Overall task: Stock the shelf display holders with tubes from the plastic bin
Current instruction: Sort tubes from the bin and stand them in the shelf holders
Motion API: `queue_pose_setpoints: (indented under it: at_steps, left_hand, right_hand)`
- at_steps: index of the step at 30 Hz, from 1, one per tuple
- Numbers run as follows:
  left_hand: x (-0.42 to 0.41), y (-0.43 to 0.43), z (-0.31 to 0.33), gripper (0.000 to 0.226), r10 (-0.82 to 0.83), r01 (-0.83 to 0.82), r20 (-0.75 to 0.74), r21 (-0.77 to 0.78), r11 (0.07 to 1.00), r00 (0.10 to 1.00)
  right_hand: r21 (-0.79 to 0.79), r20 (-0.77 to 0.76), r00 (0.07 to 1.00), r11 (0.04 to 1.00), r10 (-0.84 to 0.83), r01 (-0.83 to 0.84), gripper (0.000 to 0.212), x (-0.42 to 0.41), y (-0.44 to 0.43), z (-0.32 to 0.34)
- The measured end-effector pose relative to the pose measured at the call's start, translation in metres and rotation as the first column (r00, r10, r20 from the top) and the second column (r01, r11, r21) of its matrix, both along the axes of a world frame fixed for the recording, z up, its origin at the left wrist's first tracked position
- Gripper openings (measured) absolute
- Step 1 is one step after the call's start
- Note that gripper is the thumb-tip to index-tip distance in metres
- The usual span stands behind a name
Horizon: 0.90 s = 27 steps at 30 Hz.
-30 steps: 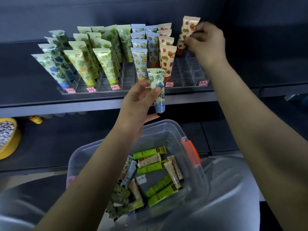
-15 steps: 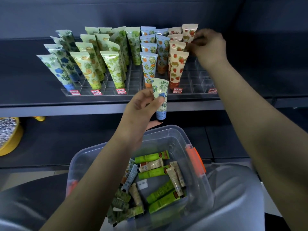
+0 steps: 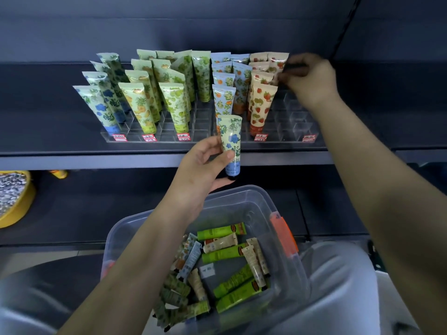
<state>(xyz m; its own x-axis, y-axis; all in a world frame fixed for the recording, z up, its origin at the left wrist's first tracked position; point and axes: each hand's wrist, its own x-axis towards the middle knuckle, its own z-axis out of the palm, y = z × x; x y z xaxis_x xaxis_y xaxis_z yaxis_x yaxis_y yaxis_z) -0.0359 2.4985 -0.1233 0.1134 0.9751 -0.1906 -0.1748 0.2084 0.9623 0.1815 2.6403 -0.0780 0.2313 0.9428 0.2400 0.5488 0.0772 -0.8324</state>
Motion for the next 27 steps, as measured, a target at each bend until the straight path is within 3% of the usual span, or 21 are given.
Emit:
queue_pose_setpoints:
  at_steps: [7, 13, 16, 19, 23, 27]
  left_hand:
    - [-0.017, -0.014, 0.009, 0.016, 0.062, -0.062, 0.011, 0.018, 0.998, 0.998]
    - [-0.049, -0.033, 0.017, 0.014, 0.106, -0.106, 0.014, 0.041, 0.993, 0.994]
    - [-0.067, -0.04, 0.019, 0.012, 0.118, -0.118, 0.012, 0.061, 0.991, 0.993]
    - [-0.083, -0.044, 0.025, 0.011, 0.128, -0.125, -0.017, 0.111, 0.986, 0.992]
    - [-0.106, -0.046, 0.036, 0.008, 0.13, -0.118, -0.044, 0.206, 0.971, 0.991]
    - [-0.137, -0.041, 0.036, 0.027, 0.208, -0.163, -0.114, 0.316, 0.935, 0.972]
  right_hand:
    - [0.112, -0.043, 0.999, 0.993, -0.026, 0.031, 0.034, -0.005, -0.055, 0.029]
    - [0.202, 0.002, 0.99, 0.97, 0.14, -0.137, 0.016, -0.054, -0.109, 0.058]
    - [0.14, 0.118, 0.938, 0.93, 0.326, -0.341, 0.012, -0.094, -0.13, 0.072]
    - [-0.005, 0.256, 0.814, 0.843, 0.521, -0.538, 0.019, -0.131, -0.142, 0.081]
    - [-0.108, 0.343, 0.711, 0.778, 0.614, -0.619, 0.017, -0.165, -0.141, 0.089]
    - [-0.077, 0.313, 0.732, 0.784, 0.605, -0.615, 0.008, -0.182, -0.129, 0.1]
